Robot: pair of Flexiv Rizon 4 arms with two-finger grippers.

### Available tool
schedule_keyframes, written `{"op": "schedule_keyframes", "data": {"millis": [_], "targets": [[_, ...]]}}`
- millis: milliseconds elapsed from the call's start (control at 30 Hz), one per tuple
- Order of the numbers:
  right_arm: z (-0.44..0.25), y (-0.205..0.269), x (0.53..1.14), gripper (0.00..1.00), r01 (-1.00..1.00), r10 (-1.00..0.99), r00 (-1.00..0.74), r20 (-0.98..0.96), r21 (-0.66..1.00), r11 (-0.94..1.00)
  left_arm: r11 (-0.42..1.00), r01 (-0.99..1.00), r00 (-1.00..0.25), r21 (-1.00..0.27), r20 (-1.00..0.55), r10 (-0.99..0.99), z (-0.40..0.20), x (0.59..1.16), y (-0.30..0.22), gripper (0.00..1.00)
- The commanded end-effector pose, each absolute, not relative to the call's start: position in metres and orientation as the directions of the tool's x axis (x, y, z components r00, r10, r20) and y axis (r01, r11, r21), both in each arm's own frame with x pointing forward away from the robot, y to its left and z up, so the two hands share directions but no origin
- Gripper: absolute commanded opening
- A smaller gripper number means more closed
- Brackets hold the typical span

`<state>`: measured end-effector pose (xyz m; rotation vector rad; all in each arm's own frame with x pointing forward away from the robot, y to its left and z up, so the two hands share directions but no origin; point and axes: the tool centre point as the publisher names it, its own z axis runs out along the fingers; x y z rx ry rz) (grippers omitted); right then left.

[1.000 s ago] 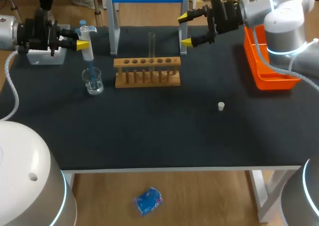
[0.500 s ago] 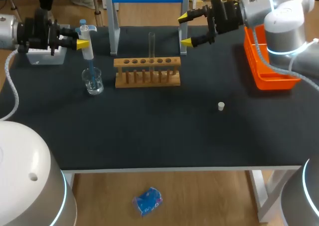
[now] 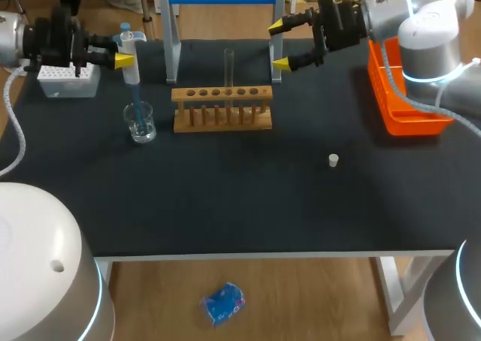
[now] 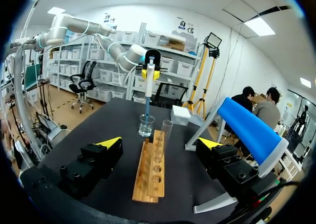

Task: Invert the test tube, pick up the pipette, mount the tip to pipette, aspirate from beaker and dispense into the tube, eject the tip, return the pipette, and cap with the stopper.

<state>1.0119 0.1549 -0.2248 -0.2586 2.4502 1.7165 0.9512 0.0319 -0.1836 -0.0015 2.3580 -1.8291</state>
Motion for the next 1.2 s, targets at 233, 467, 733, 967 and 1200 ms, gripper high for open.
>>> {"op": "schedule_keyframes", "data": {"millis": [233, 467, 733, 967, 1200], "targets": [[-0.225, 0.155, 1.011, 1.00, -0.219, -0.060, -0.976, -0.211, 0.916, 0.335, 0.273, 0.096, -0.987, -0.957, -0.128, -0.101, -0.162, 0.946, 0.031, 0.00], [-0.225, 0.155, 1.011, 1.00, -0.219, -0.060, -0.976, -0.211, 0.916, 0.335, 0.281, 0.100, -0.986, -0.955, -0.134, -0.104, -0.145, 0.945, 0.031, 0.00], [-0.225, 0.155, 1.011, 1.00, -0.219, -0.060, -0.976, -0.211, 0.916, 0.335, 0.289, 0.076, -0.989, -0.954, -0.108, -0.098, -0.118, 0.949, 0.030, 0.00], [-0.225, 0.155, 1.011, 1.00, -0.219, -0.060, -0.976, -0.211, 0.916, 0.335, 0.296, 0.099, -0.990, -0.950, -0.124, -0.065, -0.080, 0.955, 0.017, 0.00], [-0.225, 0.155, 1.011, 1.00, -0.219, -0.060, -0.976, -0.211, 0.916, 0.335, 0.315, 0.114, -0.990, -0.942, -0.135, -0.045, -0.044, 0.966, -0.003, 0.00]]}}
